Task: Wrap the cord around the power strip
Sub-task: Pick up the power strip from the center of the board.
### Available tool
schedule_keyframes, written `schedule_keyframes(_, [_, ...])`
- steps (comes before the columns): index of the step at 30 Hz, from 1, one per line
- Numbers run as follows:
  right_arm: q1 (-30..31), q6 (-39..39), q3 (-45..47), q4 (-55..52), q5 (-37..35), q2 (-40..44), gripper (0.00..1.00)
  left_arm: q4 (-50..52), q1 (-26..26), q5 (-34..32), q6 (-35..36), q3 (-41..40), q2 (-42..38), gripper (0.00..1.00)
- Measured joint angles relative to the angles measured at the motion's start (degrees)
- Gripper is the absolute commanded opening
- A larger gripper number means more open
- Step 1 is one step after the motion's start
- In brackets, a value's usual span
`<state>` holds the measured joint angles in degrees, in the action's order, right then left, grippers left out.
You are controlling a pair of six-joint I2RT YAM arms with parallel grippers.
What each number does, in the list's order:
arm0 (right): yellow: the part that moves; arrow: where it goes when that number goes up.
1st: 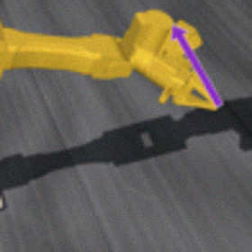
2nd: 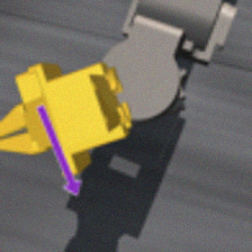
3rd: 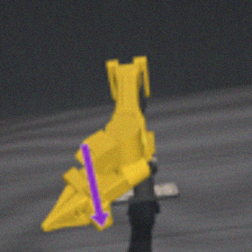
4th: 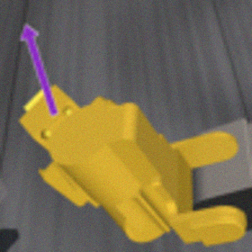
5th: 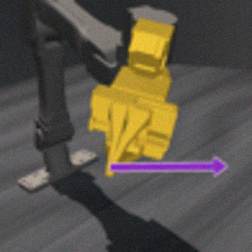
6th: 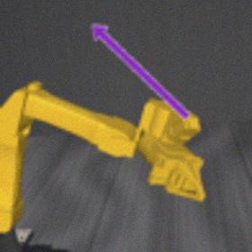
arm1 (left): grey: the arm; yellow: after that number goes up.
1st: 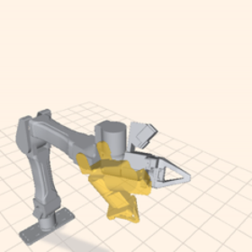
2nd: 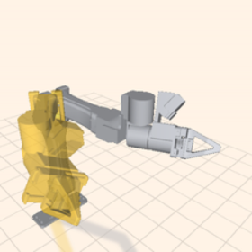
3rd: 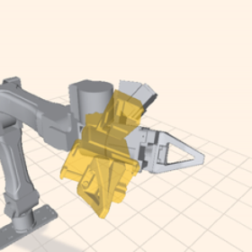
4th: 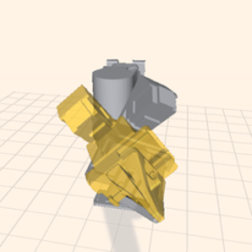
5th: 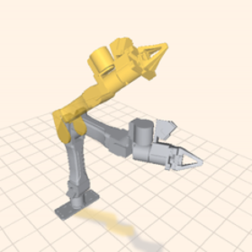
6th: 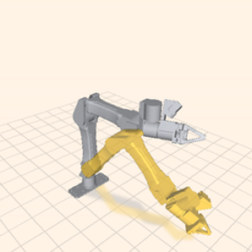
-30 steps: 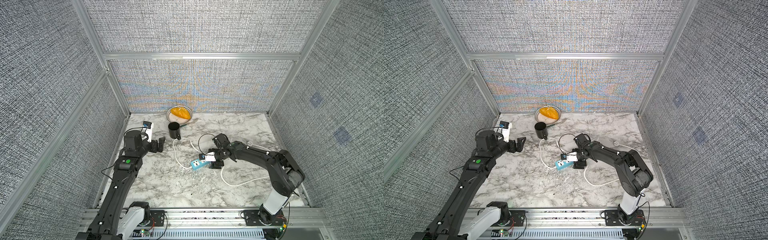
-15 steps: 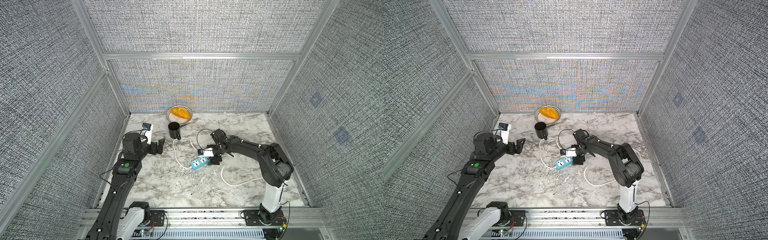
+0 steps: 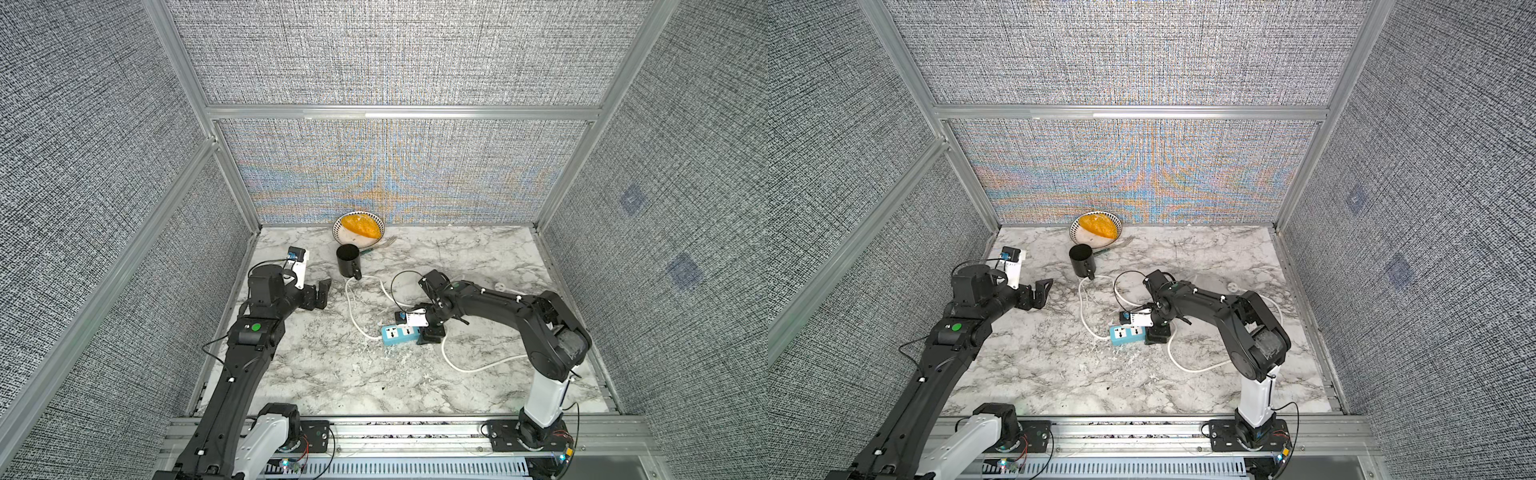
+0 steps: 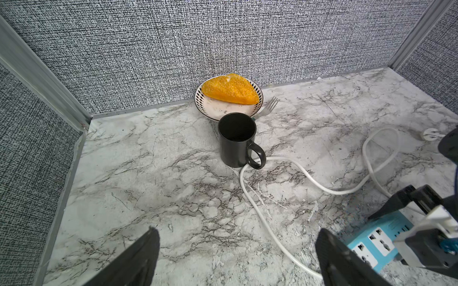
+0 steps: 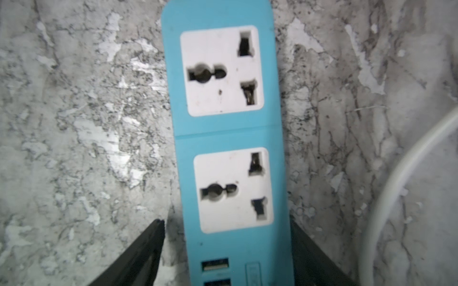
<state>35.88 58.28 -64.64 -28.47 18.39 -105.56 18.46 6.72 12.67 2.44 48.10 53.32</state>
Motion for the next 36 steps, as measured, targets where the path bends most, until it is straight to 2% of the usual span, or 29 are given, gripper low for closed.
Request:
schedule_keyframes(8, [-0.68,-3.04,3.85,4.55,2.67,0.7,0.57,-0.2,0.28,1.7,-1.18,0.22,0.07,1.0])
schedule_keyframes(14, [-1.07,-3.43,7.21,9.31,3.48,2.75,0.31,-0.42,0.81,3.43,-1.38,0.42,-0.02,0.99])
schedule_keyframes(17, [-1.18,-3.82,9.51,11.76,3.19,4.68,0.23,-0.9,1.14,6.58,-1.4,0.28,-0.61,0.99])
schedule_keyframes(24, [-1.66,-5.51,10.05,12.85,4.85,11.56,0.2,-2.01,3.48,16.83,-0.5,-0.5,-1.75,0.94])
schedule_keyframes(27, [-1.73,-5.42,8.94,12.31,6.19,14.67,0.19,-1.68,5.46,22.08,2.71,-0.44,-2.05,0.94])
schedule_keyframes(32, [-2.49,-2.32,2.89,7.56,6.95,15.82,0.16,1.7,10.95,29.27,12.61,3.17,0.39,0.95])
schedule_keyframes(36, [-3.58,-0.28,-3.34,2.8,7.85,15.67,0.16,5.53,14.84,30.77,20.65,8.46,5.11,0.96])
